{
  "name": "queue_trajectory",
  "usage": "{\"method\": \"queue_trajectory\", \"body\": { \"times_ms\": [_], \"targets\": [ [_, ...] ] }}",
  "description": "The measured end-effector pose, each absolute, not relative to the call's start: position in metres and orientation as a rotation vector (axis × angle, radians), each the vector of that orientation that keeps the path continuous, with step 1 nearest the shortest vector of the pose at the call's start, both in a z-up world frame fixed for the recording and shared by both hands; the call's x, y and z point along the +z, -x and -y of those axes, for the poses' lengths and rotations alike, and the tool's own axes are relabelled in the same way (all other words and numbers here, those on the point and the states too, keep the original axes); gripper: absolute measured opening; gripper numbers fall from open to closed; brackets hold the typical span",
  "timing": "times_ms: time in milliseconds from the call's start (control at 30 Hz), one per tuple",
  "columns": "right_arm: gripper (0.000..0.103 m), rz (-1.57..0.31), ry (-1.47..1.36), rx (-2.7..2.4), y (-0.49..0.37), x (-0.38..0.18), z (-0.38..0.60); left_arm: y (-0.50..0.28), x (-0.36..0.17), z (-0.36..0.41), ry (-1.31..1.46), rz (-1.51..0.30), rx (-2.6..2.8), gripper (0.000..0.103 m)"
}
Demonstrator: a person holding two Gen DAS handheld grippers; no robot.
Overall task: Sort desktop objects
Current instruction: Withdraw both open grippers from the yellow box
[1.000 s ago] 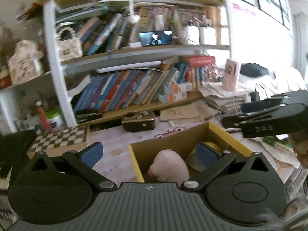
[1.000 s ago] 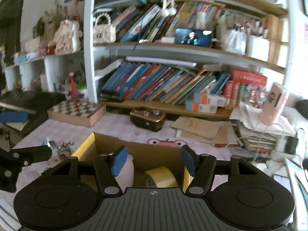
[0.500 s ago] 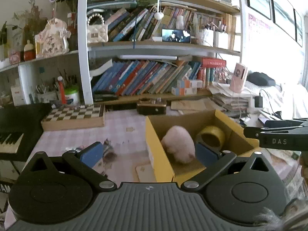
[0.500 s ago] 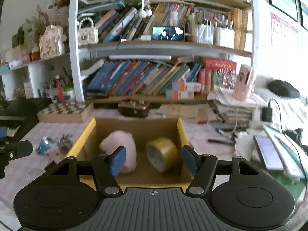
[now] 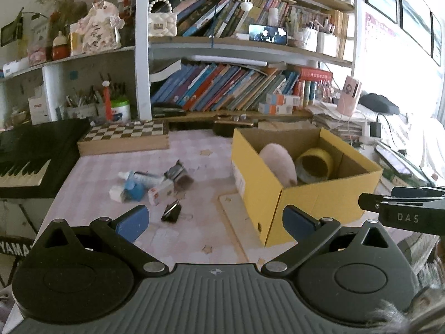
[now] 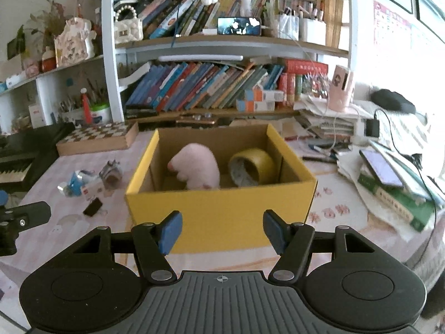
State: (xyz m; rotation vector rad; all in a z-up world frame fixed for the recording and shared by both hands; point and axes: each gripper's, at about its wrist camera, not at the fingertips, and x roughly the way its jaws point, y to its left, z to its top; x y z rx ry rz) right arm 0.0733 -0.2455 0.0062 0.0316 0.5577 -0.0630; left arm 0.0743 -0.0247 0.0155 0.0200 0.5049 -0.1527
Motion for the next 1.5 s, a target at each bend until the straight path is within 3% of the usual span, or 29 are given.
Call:
{"method": "queue_trajectory", "body": {
  "times_ms": [733,1500],
  "targets": [
    [0.067,-0.698,-0.041,-0.042,-0.025,-0.030,0.183,-0.035,-0.018,-0.011,-0.032,-0.642,-0.209,0.103],
    [0.068,-0.723,0.031,0.081,-0.028,-0.032,0.131,-0.027,-0.022,-0.055,0.008,-0.654,-0.132,0.103]
  ]
}}
